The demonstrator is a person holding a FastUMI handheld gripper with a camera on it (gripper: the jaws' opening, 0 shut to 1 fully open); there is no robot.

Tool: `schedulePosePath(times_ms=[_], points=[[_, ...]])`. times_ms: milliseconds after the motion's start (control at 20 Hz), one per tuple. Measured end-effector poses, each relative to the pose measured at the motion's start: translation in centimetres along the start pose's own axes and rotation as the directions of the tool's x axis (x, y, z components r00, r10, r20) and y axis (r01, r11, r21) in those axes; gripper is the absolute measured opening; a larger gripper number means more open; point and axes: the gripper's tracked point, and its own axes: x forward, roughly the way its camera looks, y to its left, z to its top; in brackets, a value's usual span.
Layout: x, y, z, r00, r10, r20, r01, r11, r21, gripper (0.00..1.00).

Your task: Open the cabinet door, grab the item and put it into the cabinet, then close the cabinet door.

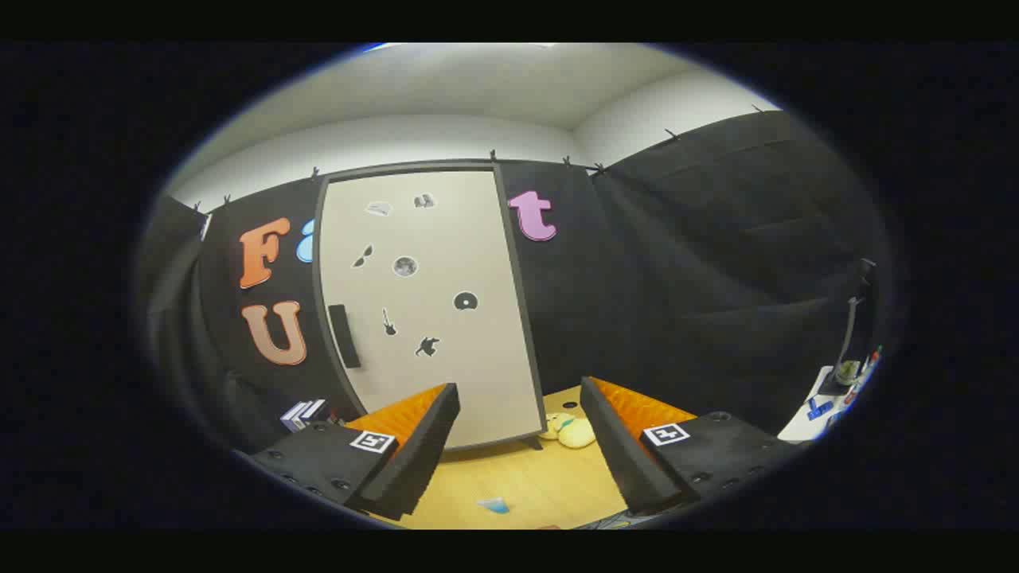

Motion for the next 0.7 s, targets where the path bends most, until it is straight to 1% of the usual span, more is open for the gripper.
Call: schedulePosePath(times_ms=[700], points=[[-0.9, 0.7, 1.0, 1.0, -0.003, 0.006, 0.003, 0.998, -0.056, 0.98]])
